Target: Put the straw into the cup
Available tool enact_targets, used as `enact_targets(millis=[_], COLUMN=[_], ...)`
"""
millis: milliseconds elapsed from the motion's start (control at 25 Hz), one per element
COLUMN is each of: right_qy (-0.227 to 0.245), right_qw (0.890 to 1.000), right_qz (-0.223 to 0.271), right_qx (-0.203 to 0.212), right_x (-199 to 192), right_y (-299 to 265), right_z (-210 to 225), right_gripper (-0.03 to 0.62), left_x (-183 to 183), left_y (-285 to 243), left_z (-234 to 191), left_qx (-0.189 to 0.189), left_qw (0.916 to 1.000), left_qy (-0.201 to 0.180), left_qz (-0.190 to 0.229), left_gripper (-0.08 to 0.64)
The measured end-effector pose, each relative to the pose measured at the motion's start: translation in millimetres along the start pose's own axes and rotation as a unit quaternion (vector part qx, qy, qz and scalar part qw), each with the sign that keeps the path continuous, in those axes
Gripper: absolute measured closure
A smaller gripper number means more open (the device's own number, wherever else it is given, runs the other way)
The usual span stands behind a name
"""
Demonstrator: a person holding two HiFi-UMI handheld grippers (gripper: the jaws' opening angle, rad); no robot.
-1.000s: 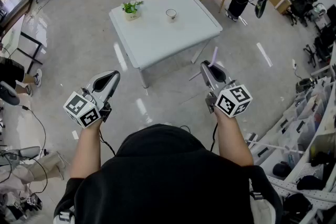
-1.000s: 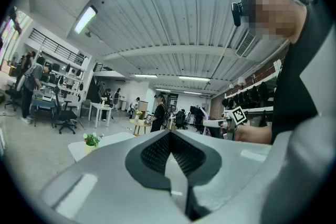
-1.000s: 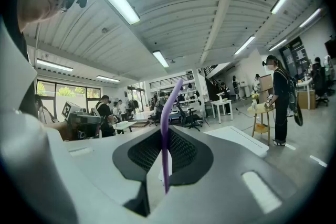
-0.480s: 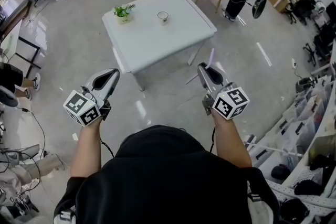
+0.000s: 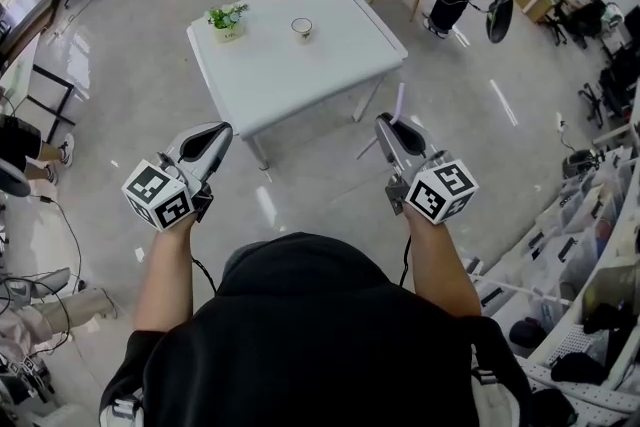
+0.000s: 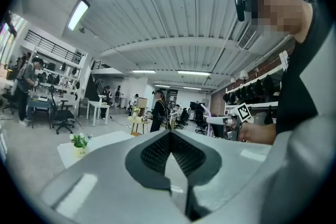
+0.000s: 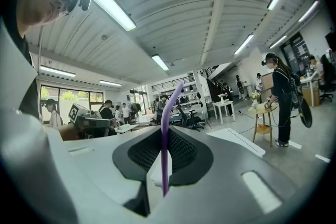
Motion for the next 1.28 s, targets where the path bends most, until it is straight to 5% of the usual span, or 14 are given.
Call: enact_targets(millis=[1280], right_qy=[0.006], right_qw=[1.000], right_qz=[-0.002], right_qx=[-0.012], right_x=[7], right_y=[-21], right_z=[23], right_gripper=[0.534], left_x=[-5], left_y=[-35], left_z=[-29], left_qx=[-0.024], left_qw=[0.9995], left_qy=[0.019], left_qz=[-0.008], left_gripper=[0.560])
Point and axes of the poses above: the fingertips, and each gripper's own axes: y backward along the fingers, z to its right, x out of its top, the point moved 2 cm from there along y, backward along the fingers, and after that the axes turned 3 degrees about y, right-handed, at the moved point
